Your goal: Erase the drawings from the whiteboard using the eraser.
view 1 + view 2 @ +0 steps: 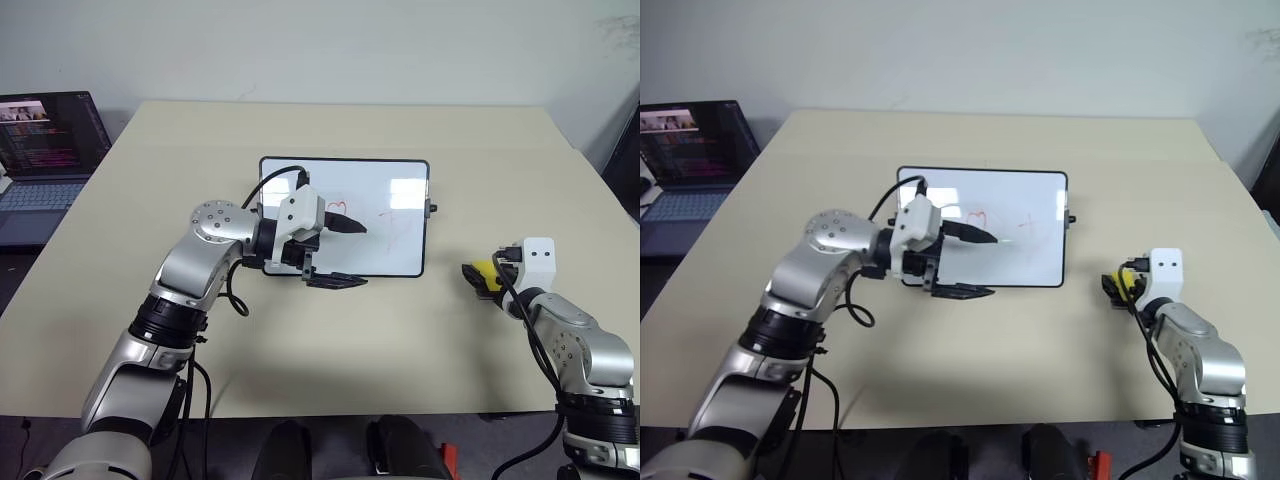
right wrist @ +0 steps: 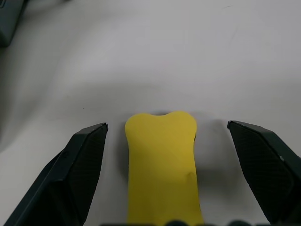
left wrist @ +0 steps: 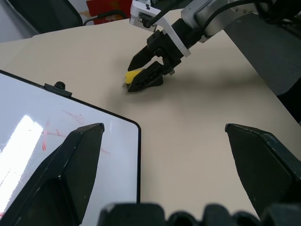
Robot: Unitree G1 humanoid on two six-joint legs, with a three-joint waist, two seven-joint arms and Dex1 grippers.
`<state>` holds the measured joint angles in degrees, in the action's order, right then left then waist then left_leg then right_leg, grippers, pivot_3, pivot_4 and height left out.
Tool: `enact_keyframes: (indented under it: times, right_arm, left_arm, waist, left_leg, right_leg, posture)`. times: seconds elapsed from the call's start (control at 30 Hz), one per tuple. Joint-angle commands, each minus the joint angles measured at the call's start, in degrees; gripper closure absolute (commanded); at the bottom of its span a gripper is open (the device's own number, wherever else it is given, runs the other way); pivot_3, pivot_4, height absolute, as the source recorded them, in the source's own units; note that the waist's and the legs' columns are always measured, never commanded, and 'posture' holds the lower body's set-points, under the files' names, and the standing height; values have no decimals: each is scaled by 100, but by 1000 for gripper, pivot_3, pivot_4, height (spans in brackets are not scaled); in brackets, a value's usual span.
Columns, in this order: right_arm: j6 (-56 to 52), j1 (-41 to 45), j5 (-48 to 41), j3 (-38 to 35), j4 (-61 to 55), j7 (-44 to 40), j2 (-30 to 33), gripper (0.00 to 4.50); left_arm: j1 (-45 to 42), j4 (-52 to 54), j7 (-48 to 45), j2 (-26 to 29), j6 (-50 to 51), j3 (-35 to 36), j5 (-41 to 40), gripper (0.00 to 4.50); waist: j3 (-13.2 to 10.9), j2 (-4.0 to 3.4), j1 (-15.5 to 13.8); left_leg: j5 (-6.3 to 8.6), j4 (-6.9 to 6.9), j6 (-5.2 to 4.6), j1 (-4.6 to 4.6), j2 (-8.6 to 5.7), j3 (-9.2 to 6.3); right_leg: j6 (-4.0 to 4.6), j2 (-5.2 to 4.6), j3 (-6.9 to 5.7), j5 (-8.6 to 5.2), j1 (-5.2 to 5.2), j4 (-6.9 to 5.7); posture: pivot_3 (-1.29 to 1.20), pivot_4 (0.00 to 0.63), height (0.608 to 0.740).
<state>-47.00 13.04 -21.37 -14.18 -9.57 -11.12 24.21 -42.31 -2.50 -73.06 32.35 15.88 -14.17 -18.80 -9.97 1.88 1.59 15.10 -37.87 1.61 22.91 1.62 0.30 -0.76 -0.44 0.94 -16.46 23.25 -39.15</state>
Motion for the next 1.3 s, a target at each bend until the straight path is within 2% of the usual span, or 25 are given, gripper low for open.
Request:
enact_keyframes:
  times: [0.03, 0.73, 1.3]
  right_arm:
    - [75, 43, 38, -175, -81, 1, 78, 198]
    - [548, -392, 14, -395, -381, -21, -175, 198]
    - [557, -304, 221, -224, -190, 145, -317, 198]
  left_arm:
    - [11, 242, 44, 44, -16, 177, -34, 0]
    - [78, 344, 103, 29, 38, 158, -60, 0]
    - [58, 347, 79, 39, 48, 153, -58, 0]
  waist:
    - [0, 0, 0]
    - [1, -1, 6]
    - [1, -1, 5]
  left_leg:
    - [0, 0, 0, 0, 0, 0]
    - [0, -1, 0, -2, 1, 1]
    - [0, -5, 0, -2, 0, 0]
  right_leg:
    - [0, 0, 0, 0, 0, 0]
    - [0, 0, 1, 0, 0, -4]
    - [0, 0, 1, 0, 0, -9]
  posture:
    - [0, 150, 740]
    - [0, 150, 740]
    - [0, 150, 740]
